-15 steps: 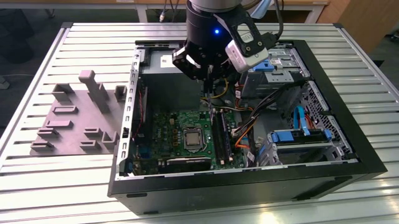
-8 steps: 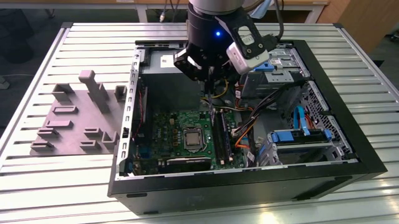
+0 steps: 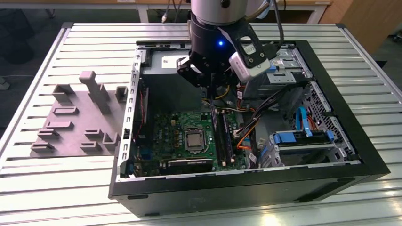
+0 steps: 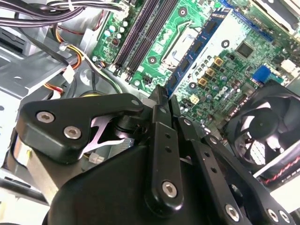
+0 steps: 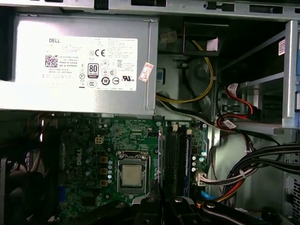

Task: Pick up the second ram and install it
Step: 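Insert the second ram into the second slot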

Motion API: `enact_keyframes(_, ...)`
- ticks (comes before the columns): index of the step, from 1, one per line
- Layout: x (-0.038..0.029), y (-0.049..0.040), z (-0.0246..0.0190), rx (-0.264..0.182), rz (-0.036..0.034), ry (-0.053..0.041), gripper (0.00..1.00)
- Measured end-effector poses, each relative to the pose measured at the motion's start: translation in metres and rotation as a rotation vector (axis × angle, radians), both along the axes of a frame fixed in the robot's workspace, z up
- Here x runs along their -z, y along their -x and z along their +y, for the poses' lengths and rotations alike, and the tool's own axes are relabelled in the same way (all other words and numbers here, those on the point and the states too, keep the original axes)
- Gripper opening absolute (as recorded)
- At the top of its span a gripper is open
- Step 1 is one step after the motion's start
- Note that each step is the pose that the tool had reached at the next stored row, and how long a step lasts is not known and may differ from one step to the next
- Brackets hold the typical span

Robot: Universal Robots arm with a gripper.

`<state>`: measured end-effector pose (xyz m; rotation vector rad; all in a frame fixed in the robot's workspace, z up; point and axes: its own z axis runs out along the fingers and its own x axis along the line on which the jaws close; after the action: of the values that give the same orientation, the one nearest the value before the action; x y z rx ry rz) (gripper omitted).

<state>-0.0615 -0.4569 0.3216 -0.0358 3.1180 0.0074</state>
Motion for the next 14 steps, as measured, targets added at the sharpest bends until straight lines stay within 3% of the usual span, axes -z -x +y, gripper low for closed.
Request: enact_keyframes(14,0.0014,0.0000,-0.0002,-0.005,0.0003,0.0000,0.14)
